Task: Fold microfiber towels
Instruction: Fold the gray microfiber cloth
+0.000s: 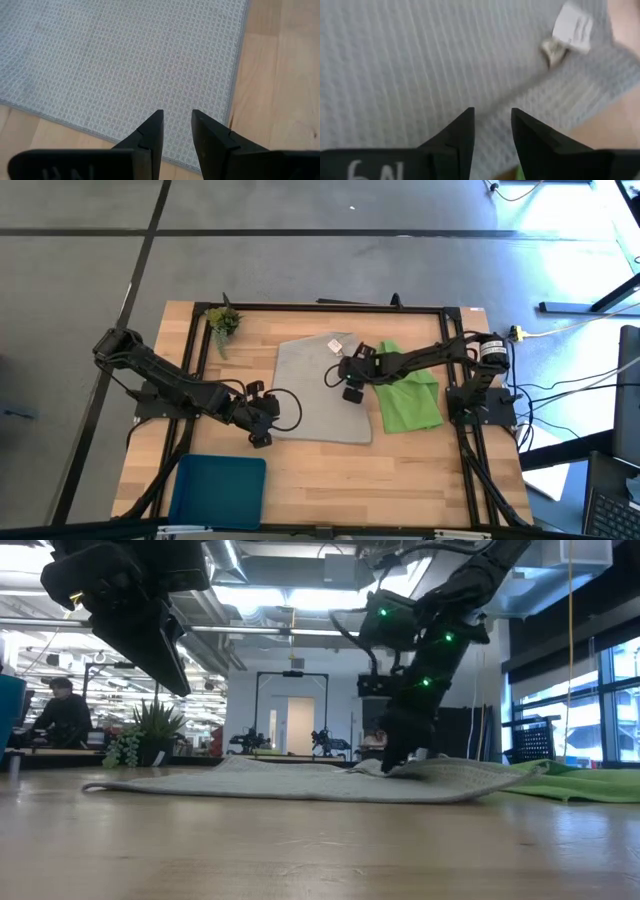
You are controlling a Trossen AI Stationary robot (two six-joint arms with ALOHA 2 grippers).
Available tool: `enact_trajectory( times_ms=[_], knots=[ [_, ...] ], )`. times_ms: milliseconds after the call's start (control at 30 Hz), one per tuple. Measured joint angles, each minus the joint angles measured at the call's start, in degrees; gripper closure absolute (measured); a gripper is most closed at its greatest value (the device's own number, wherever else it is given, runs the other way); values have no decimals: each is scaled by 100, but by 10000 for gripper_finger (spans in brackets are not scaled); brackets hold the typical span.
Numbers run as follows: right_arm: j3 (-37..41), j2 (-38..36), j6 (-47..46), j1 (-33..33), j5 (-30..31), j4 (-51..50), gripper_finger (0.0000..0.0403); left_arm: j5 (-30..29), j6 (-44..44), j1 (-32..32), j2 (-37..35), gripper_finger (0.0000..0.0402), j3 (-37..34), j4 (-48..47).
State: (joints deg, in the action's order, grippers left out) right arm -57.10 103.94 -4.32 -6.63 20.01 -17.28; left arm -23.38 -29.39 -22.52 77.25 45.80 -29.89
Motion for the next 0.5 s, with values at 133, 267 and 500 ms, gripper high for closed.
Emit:
enact_trajectory(
  times_ms=[133,267,500],
  knots=[
    [-409,0,-170,2,-7,-148,273,2,0,0,0,310,0,0],
    [-524,0,-495,2,-18,-286,273,2,-18,0,0,310,0,2],
    [-261,49,-978,2,-18,-324,273,-17,-2,0,0,310,0,2]
  ],
)
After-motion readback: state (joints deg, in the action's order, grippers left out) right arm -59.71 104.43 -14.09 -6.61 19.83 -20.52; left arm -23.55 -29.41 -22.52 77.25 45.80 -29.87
